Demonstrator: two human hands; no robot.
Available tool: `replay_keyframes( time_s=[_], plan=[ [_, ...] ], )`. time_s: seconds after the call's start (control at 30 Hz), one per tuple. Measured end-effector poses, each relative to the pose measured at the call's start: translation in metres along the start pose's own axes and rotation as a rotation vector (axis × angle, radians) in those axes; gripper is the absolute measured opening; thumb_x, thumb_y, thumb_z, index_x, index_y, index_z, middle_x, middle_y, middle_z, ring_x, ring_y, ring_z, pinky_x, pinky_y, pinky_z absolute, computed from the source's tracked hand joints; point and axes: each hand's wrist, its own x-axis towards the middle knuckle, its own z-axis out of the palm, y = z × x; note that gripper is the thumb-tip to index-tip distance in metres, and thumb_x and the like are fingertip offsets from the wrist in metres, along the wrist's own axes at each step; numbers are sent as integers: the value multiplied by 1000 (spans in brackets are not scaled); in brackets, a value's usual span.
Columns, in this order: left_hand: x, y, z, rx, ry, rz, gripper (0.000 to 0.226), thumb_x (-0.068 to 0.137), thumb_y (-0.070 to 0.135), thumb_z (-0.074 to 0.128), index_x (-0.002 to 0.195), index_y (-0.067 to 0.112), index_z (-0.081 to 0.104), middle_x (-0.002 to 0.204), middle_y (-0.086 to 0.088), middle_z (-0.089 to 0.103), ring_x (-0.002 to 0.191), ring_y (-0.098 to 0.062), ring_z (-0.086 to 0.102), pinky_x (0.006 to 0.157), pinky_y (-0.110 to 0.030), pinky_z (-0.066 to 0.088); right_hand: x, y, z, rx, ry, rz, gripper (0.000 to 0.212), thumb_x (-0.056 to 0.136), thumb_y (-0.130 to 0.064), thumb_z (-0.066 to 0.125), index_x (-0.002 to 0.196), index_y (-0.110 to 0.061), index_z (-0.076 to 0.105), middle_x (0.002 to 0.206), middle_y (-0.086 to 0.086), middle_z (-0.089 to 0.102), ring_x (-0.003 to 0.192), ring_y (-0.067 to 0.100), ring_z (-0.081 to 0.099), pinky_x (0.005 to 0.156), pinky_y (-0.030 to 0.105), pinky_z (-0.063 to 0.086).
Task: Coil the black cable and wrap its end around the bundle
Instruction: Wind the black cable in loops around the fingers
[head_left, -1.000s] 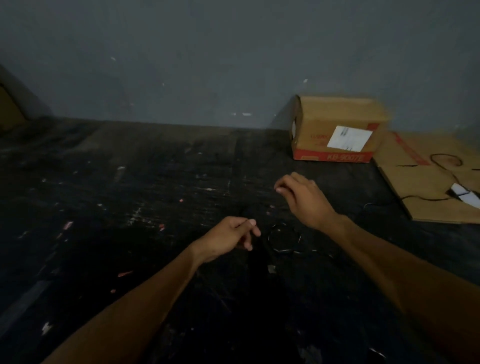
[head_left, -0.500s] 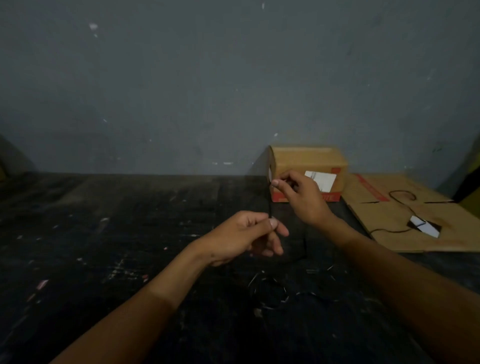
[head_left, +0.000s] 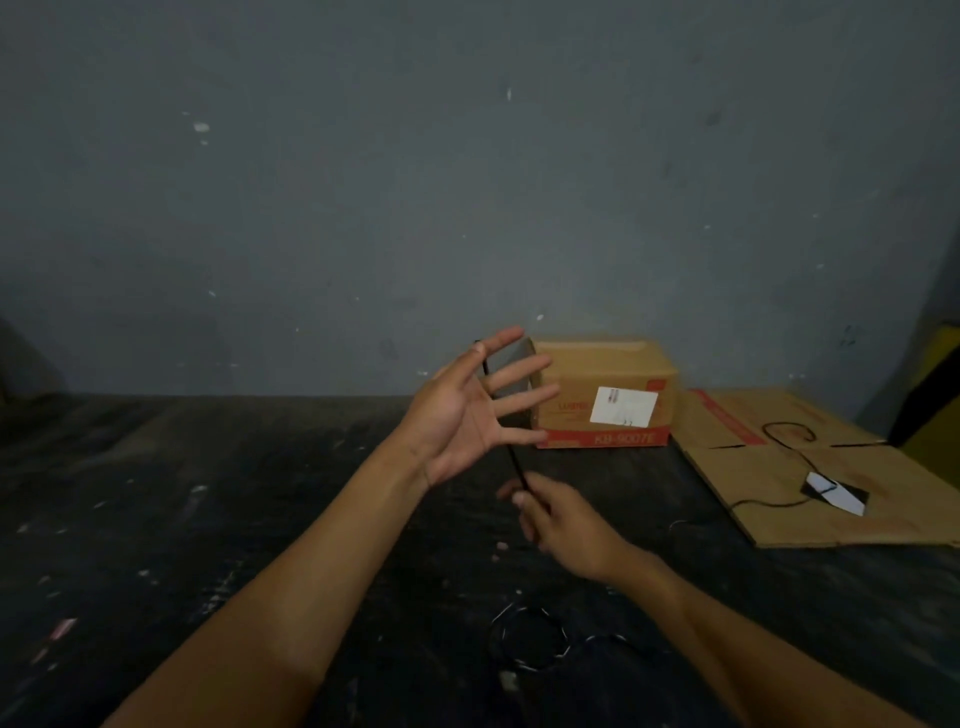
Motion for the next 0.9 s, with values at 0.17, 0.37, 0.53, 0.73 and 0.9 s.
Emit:
replay_keyframes(
  time_s=[0.17,0.37,0.53,0.73,0.9],
  plan=[
    [12,-7,-18,67,100,-2,40,100,44,36,134,34,54,140,-9,57,126,-35,54,102,-78,24,-10,-28,4,-164,-287,-26,31,100,-30,41,129,-29,51,88,6,64,79,17,63,74,32,53],
    [10,-19,-45,136,63,-55,41,95,51,39,131,41,57,144,-6,53,138,-41,36,104,-80,11,-12,-70,-26,-334,-339,-141,21,97,-35,47,110,-29,62,90,-19,65,83,-6,62,74,16,49],
    [-1,-36,-47,102,2,-141,41,100,43,37,137,35,52,148,-9,48,134,-37,44,92,-54,50,-3,-103,-73,-521,-175,-163,9,93,-35,56,92,-39,63,84,-13,66,71,4,61,59,20,45],
    [-15,-47,-26,149,-51,-241,40,95,40,46,133,33,58,140,-5,58,122,-23,54,82,-36,46,15,-130,-109,-768,43,-220,11,80,-42,69,86,-33,68,71,-17,54,70,6,50,60,29,39],
    [-20,-54,-19,81,-146,-284,45,96,40,44,139,27,52,145,-11,52,127,-29,44,79,-35,38,25,-133,-119,-708,166,-286,10,78,-43,71,80,-35,67,66,-21,49,62,-3,45,54,25,29]
  ],
)
